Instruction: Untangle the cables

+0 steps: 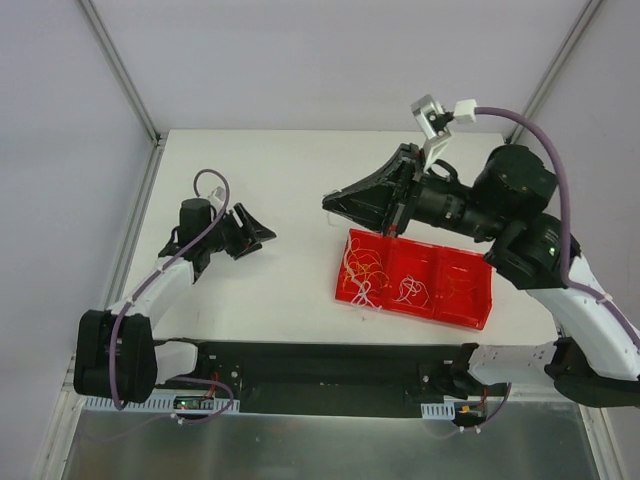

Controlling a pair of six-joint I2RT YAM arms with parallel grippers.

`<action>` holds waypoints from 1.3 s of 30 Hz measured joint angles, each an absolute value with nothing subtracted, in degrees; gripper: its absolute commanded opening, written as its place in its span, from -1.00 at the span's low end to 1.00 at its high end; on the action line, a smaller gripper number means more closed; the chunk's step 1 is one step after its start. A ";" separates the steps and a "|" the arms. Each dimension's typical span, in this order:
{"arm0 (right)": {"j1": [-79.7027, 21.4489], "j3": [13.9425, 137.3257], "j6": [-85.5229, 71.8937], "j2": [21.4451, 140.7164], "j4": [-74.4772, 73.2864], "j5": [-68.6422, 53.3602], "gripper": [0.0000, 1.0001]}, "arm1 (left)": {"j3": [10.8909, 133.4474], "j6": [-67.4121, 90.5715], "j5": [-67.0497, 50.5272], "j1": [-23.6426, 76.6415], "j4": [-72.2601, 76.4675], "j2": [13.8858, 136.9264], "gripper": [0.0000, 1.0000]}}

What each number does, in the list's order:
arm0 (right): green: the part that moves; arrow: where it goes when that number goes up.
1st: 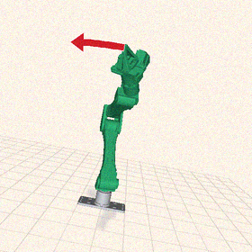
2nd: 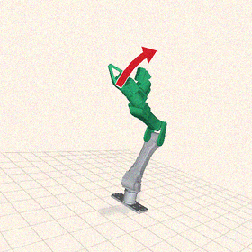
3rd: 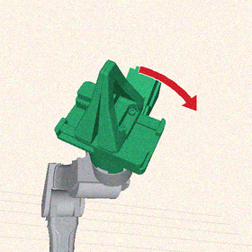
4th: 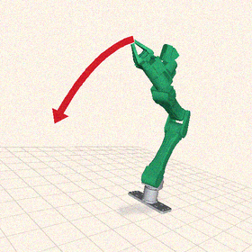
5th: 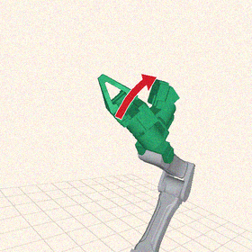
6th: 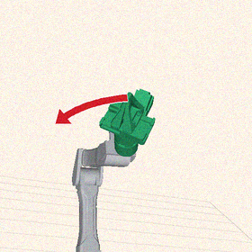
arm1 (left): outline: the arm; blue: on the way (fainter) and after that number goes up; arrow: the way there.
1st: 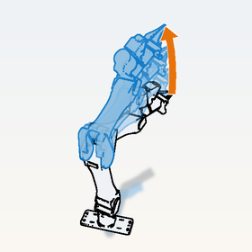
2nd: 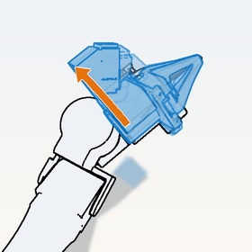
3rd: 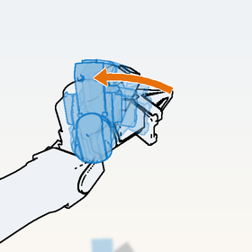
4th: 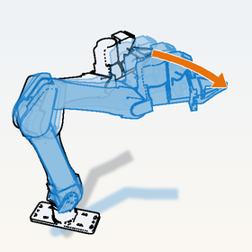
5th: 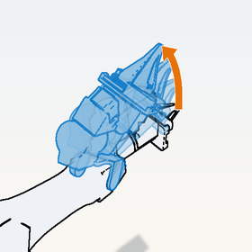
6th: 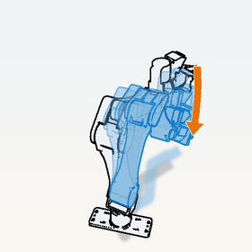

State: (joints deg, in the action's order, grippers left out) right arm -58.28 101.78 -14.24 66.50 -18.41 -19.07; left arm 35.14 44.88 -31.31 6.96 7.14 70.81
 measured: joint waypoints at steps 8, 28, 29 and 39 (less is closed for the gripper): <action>-58.26 108.64 -13.13 73.97 -24.12 -18.92 -0.99 | 42.72 39.03 -30.55 6.31 -3.16 60.99 0.54; -57.17 138.30 -9.80 88.14 -27.11 -21.12 -0.99 | 57.12 29.08 -22.37 6.31 -11.77 55.86 0.74; -57.12 137.49 -9.80 88.49 -26.83 -21.32 -0.99 | 57.30 28.69 -21.87 6.31 -12.27 55.86 0.75; -56.97 110.61 -8.45 88.71 -26.83 -18.22 -0.99 | 64.42 22.85 -11.00 6.31 -14.48 54.98 0.89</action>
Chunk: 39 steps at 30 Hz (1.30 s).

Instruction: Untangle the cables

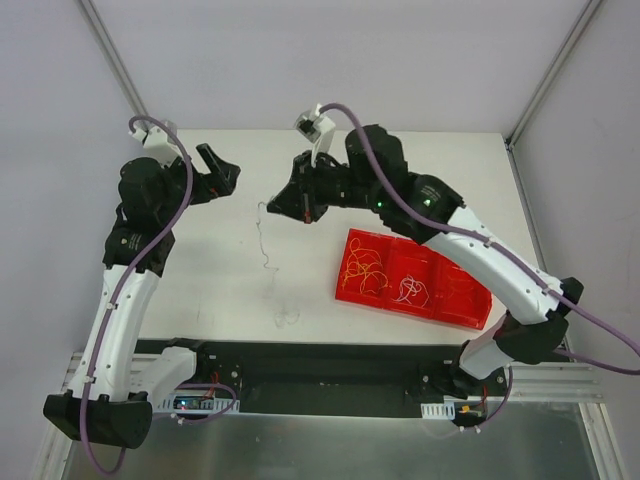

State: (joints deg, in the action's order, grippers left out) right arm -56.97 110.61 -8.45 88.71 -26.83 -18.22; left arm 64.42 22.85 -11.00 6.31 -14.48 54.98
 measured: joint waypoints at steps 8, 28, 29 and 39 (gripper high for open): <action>-57.71 91.83 -8.49 90.61 -23.94 -17.78 -0.99 | 67.05 18.50 -3.77 6.31 -14.15 56.38 0.88; -64.73 84.20 -6.13 114.30 -22.04 -8.12 -0.25 | 60.88 17.37 -7.22 5.50 -14.02 59.37 0.83; -64.93 84.20 -5.96 114.56 -21.98 -7.84 -0.19 | 60.88 17.41 -7.38 5.45 -14.00 59.37 0.83; -66.15 84.20 -4.64 114.93 -22.02 -2.11 0.14 | 60.88 19.86 -11.11 2.13 -13.93 60.10 0.79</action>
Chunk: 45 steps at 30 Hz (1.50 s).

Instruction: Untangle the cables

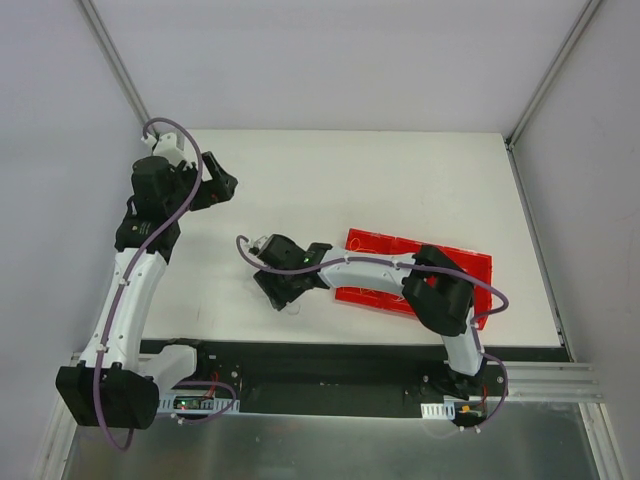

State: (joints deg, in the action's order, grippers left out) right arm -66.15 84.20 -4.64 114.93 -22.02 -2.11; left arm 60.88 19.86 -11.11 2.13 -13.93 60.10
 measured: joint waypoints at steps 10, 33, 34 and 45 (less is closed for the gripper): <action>-67.11 80.86 -8.69 111.33 -20.86 4.64 0.61 | 60.69 21.78 -14.26 0.99 -13.65 61.17 0.76; -70.22 105.06 -24.97 131.55 -28.14 21.26 -0.44 | 60.03 23.77 -16.64 -3.20 -12.23 61.91 0.75; -70.48 105.06 -24.82 131.55 -28.86 22.04 -0.59 | 60.01 23.90 -16.75 -3.49 -12.23 62.06 0.74; -71.07 81.34 -17.19 111.55 -24.58 25.45 -0.99 | 59.31 24.69 -17.56 -3.86 -11.77 62.74 0.72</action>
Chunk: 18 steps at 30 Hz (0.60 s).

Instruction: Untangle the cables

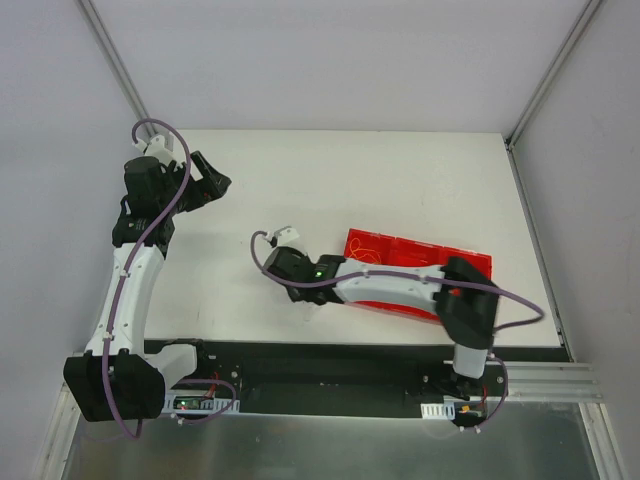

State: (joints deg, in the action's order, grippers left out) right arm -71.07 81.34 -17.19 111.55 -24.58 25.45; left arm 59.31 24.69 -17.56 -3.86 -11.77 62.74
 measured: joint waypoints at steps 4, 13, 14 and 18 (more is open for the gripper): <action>-71.09 74.85 -14.26 93.76 -22.90 24.93 -0.99 | 59.29 24.71 -17.74 -3.86 -11.68 62.76 0.72; -65.82 67.35 -10.48 61.21 -24.05 34.06 -0.99 | 59.29 25.65 -19.79 -3.86 -11.27 64.53 0.79; -63.46 66.00 -10.44 58.96 -24.99 35.11 -0.99 | 59.29 25.96 -20.16 -3.86 -11.25 64.79 0.79; -51.62 58.41 -11.46 52.23 -27.92 35.09 -0.99 | 59.29 26.37 -21.10 -3.86 -11.00 65.47 0.80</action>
State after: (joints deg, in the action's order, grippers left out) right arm -51.62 58.41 -11.46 52.23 -27.92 35.09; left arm 59.29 26.37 -21.10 -3.86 -11.00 65.47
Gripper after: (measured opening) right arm 0.021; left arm 0.896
